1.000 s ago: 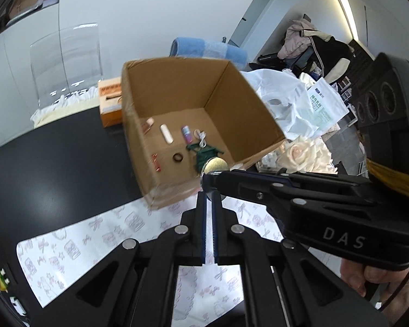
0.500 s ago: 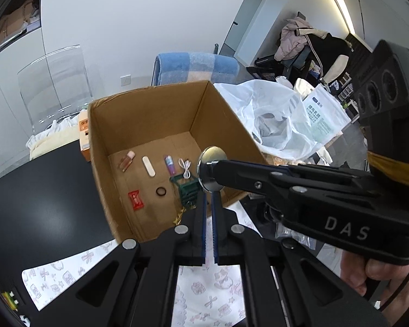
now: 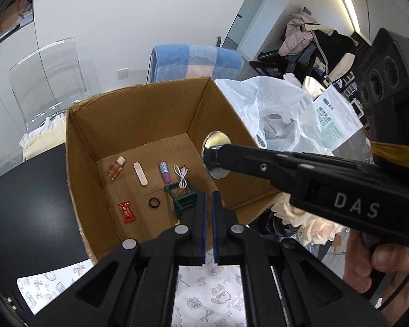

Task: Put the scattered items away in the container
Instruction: 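Carry the metal cap with the right tool over the box, then open the right tool to drop the cap into the box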

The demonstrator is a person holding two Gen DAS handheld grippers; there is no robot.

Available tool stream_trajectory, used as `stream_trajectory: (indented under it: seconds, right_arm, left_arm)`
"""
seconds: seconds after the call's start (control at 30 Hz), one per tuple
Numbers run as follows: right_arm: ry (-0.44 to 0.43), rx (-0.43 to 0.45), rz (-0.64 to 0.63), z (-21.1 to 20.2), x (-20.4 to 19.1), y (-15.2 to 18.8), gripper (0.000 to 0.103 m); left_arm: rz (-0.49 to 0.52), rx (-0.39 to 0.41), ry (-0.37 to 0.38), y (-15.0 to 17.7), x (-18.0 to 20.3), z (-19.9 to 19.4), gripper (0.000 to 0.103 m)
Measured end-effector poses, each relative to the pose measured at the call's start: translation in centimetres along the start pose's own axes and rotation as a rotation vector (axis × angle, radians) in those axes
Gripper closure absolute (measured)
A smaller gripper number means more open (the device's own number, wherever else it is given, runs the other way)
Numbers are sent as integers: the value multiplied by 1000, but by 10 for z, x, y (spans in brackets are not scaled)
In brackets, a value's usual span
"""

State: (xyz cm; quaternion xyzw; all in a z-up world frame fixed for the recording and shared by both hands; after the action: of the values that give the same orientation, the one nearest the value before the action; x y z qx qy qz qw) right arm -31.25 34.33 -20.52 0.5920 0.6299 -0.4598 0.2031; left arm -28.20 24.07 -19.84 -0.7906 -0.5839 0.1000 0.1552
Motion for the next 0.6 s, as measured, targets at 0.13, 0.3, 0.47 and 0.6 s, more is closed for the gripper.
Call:
stream_trajectory:
  seconds: [0.13, 0.3, 0.47, 0.6]
  right_arm:
    - [6, -13, 14, 10, 14, -5, 93]
    - [7, -24, 25, 20, 26, -12, 93]
    - [17, -35, 37, 27, 33, -16, 93]
    - [34, -43, 60, 29, 40, -14, 90]
  left_arm:
    - [-8, -19, -4, -3, -3, 13, 100]
    - [-19, -38, -11, -6, -9, 24, 100]
    - [-27, -47, -14, -10, -13, 29, 100]
    - [-5, -48, -49, -10, -13, 30, 99]
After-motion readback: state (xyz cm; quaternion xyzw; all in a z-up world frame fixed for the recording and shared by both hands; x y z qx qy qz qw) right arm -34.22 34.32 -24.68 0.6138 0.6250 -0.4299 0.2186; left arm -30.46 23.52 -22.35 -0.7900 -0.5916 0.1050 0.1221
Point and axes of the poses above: each gripper's, at about its wrist camera, not at the fingertips, and z roughly the way its jaws point, x to its right, y to its underside, the point moved 6 cm from there along z, roughly the way its jaws point, and after that the axes turned 11 degrees about -y, right-handed, at the moved point
